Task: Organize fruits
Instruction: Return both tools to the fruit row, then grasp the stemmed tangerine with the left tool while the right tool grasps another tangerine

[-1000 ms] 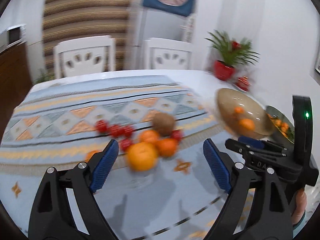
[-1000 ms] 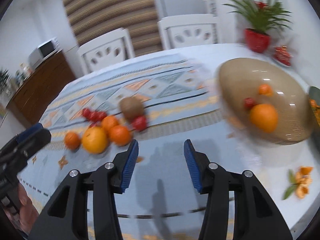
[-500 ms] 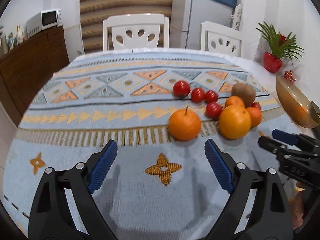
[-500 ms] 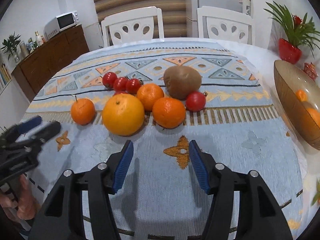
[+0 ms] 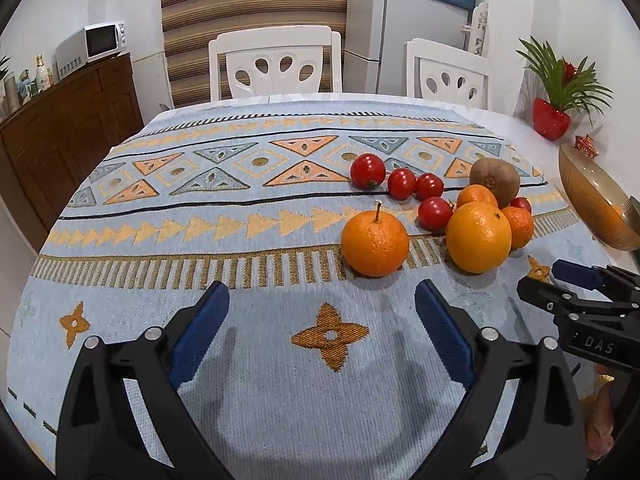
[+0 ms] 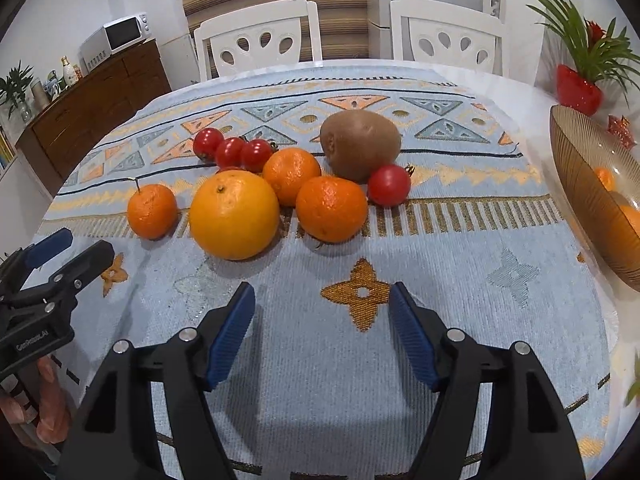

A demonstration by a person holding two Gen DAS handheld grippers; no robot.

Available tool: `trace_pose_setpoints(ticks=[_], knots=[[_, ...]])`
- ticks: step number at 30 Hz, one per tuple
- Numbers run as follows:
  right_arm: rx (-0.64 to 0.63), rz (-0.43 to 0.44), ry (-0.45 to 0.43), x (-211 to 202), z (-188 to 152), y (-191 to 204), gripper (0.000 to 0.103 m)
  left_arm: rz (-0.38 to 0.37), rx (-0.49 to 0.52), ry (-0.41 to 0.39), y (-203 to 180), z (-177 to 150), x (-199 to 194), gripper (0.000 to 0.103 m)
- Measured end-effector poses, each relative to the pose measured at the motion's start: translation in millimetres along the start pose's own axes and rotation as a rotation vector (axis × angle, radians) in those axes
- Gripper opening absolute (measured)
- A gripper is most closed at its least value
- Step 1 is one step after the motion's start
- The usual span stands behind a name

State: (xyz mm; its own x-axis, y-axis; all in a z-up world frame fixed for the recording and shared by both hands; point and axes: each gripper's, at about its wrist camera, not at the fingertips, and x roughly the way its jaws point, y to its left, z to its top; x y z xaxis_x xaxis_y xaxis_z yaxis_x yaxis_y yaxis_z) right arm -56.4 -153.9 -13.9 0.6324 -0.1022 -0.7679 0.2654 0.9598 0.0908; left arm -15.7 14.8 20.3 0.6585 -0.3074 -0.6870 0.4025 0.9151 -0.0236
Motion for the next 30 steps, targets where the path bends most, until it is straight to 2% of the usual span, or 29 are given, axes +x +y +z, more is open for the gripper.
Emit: trace_pose_setpoints(ticks=[5,9,11,13,15,18,22,24,26,30], knots=[[0.006,0.001,-0.004,-0.7,0.2,-1.3,0.069,0.006,0.000,0.002,-1.4,0.0,-0.1,0.094],[0.058,0.037,-0.009,-3.1,1.3,-13.1,0.069,0.010,-0.001,0.015,-1.5,1.4,1.3,0.094],[0.102,0.082,-0.004,-4.8,2.4,-24.1,0.069,0.001,-0.004,0.060,0.0,4.4,2.6,0.093],[0.133,0.094,0.021,-4.2,3.7,-32.2,0.064,0.010,-0.001,0.112,0.7,10.4,0.1,0.092],[0.145,0.094,0.032,-6.7,8.2,-38.2,0.059,-0.019,-0.008,0.104,3.1,20.6,-11.2,0.092],[0.154,0.108,0.030,-12.7,23.8,-42.1,0.058,-0.073,-0.019,0.081,3.0,37.7,-18.9,0.092],[0.146,0.105,0.013,-9.8,39.4,-41.7,0.055,-0.116,-0.013,0.078,-4.0,49.9,0.9,0.088],[0.158,0.127,0.023,0.5,41.7,-40.4,0.052,-0.147,-0.020,0.094,-6.1,50.3,17.9,0.080],[0.182,0.154,0.033,11.0,43.1,-41.6,0.052,-0.178,-0.024,0.100,-8.6,46.5,33.7,0.080],[0.198,0.159,0.032,25.8,43.1,-40.8,0.052,-0.182,-0.022,0.112,-10.3,36.1,51.6,0.080]])
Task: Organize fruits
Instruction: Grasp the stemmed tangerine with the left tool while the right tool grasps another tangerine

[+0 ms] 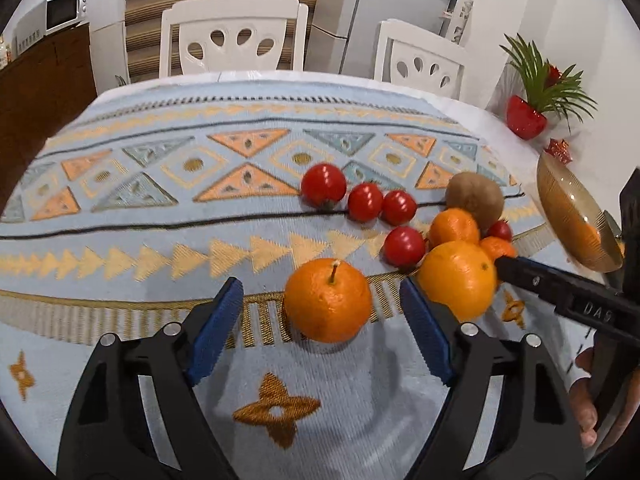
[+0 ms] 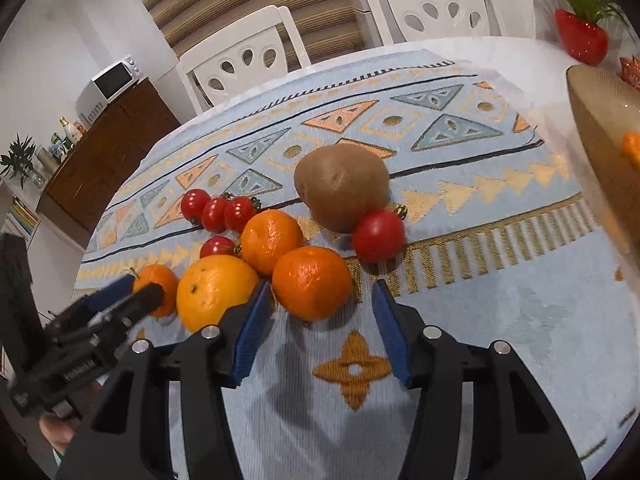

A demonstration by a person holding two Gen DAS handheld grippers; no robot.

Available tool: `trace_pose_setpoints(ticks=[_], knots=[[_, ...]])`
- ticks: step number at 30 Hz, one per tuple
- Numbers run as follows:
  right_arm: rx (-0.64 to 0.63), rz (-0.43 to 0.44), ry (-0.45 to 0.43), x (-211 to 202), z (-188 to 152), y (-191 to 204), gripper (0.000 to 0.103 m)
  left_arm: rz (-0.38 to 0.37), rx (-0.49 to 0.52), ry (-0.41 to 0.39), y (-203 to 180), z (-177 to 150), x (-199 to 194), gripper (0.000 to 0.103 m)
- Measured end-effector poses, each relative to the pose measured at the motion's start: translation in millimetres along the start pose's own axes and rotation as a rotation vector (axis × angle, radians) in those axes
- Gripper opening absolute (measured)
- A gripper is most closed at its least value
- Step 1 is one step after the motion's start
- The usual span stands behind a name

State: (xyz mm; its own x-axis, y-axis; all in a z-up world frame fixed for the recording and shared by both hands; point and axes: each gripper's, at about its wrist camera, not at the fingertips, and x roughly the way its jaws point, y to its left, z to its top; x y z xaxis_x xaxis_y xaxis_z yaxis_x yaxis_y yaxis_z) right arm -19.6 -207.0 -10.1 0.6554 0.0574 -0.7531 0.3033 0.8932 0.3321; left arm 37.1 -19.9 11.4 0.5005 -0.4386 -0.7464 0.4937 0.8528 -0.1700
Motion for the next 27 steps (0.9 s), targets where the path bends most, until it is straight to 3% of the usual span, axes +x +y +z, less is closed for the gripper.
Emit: trace_pose_setpoints(ticks=[5,6,9,13,20,27], knots=[[-0.029,-0.052,-0.015,8.1,-1.2,10.4,0.047,0.048,0.010,0.022,-3.9,-0.3,9.9,0.079],[-0.040,-0.050,-0.018,8.4,-1.7,12.3,0.042,0.060,0.014,0.026,-5.1,-0.4,11.2,0.070],[-0.071,-0.084,-0.033,8.0,-4.4,18.6,0.042,0.077,0.040,0.023,-10.3,-1.1,12.5,0.046],[-0.079,-0.089,-0.048,6.5,-5.5,18.8,0.042,0.095,0.077,0.001,-17.0,-2.6,7.9,0.046],[-0.081,-0.056,-0.130,-11.1,-9.2,16.7,0.042,0.086,0.023,-0.046,-6.2,-2.0,-2.7,0.046],[-0.086,-0.057,-0.141,-13.0,-10.2,18.8,0.042,0.093,0.038,-0.086,-9.7,-4.0,-9.5,0.046]])
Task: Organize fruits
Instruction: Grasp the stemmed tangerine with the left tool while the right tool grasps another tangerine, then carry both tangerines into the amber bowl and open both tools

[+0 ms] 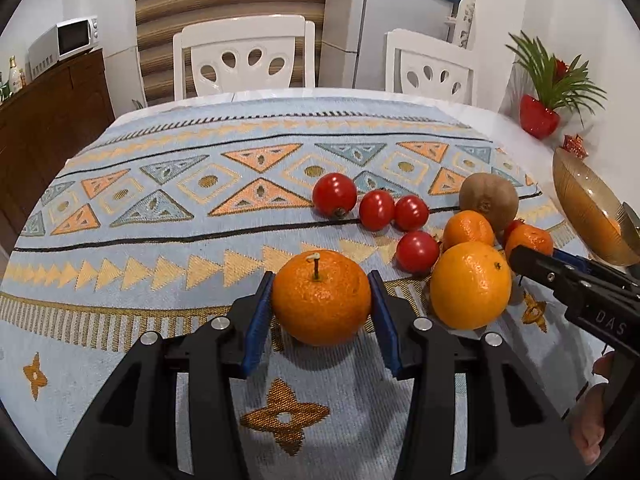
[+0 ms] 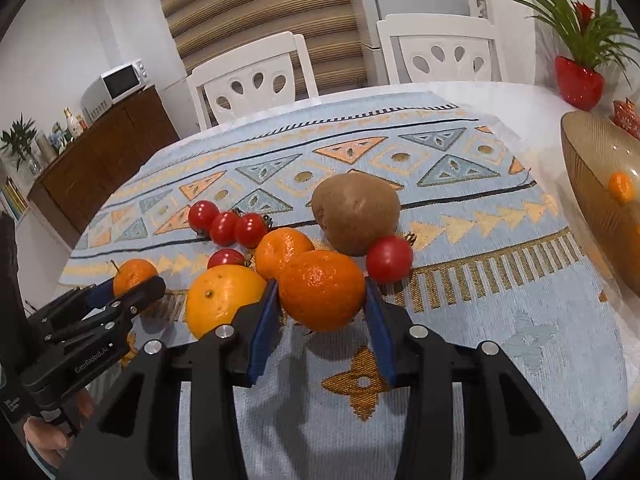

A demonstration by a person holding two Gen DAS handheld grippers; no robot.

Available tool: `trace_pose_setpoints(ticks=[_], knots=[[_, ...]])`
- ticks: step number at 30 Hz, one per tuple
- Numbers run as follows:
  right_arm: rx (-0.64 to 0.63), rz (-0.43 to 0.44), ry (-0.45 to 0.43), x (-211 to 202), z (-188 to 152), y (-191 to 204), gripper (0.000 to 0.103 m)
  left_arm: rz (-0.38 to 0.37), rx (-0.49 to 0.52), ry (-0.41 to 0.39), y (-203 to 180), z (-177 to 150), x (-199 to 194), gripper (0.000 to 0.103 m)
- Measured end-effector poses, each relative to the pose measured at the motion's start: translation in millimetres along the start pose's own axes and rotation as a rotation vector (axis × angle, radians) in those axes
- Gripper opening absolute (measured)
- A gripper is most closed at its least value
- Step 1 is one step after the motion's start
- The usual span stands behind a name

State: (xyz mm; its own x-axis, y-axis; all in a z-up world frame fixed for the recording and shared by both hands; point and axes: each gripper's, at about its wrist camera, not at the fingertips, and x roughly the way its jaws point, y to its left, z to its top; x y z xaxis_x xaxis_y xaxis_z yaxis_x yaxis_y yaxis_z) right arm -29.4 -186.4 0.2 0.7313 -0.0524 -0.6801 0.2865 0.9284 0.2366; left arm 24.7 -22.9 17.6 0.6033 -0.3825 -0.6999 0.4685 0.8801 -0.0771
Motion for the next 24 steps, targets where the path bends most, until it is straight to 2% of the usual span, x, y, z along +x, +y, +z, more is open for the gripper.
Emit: trace_pose_setpoints(ticks=[7,12,16,21,24], knots=[[0.081,0.012,-0.044,-22.7,-3.6,-19.5,0.042,-0.008,0.005,-0.049,-4.5,2.7,-14.9,0.046],[0.097,-0.043,-0.085,-57.2,-6.1,-40.8,0.042,-0.045,0.063,-0.105,-31.8,19.1,-48.0,0.046],[0.118,-0.080,-0.154,-94.6,1.8,-63.2,0.042,-0.133,0.109,-0.155,-71.4,39.7,-74.0,0.046],[0.214,-0.149,-0.214,-141.4,10.3,-115.7,0.042,-0.250,0.154,-0.152,-131.3,59.3,-79.6,0.046],[0.303,-0.125,-0.204,-154.1,9.7,-149.9,0.042,-0.306,0.211,-0.162,-174.2,65.5,-81.6,0.046]])
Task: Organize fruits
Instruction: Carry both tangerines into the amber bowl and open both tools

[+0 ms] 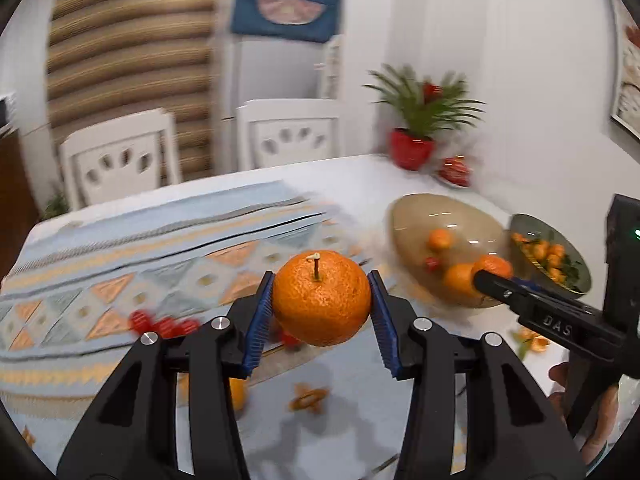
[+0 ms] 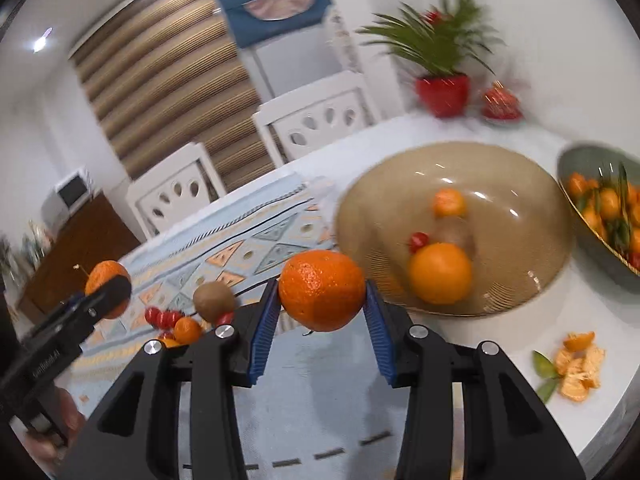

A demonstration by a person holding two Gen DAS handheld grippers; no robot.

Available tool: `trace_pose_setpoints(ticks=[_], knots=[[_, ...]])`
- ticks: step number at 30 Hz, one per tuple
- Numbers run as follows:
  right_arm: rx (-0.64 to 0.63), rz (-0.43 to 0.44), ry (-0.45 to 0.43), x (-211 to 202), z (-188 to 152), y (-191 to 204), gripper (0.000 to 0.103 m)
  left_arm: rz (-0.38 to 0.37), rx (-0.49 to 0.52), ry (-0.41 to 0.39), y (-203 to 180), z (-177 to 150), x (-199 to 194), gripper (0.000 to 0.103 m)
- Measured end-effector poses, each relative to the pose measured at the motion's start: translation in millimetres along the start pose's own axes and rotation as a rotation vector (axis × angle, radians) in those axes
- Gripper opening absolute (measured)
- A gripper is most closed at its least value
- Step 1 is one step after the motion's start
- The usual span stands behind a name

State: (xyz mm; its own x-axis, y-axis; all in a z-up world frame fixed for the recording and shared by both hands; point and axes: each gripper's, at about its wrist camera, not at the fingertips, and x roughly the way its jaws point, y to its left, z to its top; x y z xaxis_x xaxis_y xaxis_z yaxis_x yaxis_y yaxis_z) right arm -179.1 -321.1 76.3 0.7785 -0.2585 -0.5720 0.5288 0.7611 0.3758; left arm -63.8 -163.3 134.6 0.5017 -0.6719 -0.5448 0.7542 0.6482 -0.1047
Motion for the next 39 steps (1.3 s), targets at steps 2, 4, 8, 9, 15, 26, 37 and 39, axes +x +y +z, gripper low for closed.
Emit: trace_pose_setpoints(ticks=[2,4,8,9,15,26,37,39], knots=[[0.029,-0.028,-0.010,-6.0,6.7,-19.2,0.042,-0.047,0.020,-0.002,-20.9,6.6,6.1,0.046],[0.037,-0.065,-0.028,-12.3,11.8,-32.5,0.042,-0.095,0.036,0.007,-41.7,13.1,16.2,0.046],[0.105,-0.089,-0.018,-13.8,22.4,-66.8,0.042,-0.155,0.066,0.041,-75.2,21.2,41.2,0.046],[0.117,-0.094,-0.011,-13.2,22.9,-73.1,0.042,-0.181,0.068,0.058,-83.5,22.6,51.4,0.046],[0.185,-0.103,0.087,9.0,21.3,-104.9,0.042,-0.268,0.097,0.183,-114.0,20.5,110.3,0.046],[0.127,-0.238,0.078,20.1,22.2,-111.1,0.042,-0.269,0.084,0.262,-122.8,10.6,159.9,0.046],[0.128,-0.259,0.033,4.7,28.3,-111.0,0.050,-0.242,0.081,0.237,-115.9,14.9,151.8,0.066],[0.127,-0.251,0.022,-0.3,29.8,-108.0,0.050,-0.241,0.064,0.232,-109.6,15.3,143.2,0.067]])
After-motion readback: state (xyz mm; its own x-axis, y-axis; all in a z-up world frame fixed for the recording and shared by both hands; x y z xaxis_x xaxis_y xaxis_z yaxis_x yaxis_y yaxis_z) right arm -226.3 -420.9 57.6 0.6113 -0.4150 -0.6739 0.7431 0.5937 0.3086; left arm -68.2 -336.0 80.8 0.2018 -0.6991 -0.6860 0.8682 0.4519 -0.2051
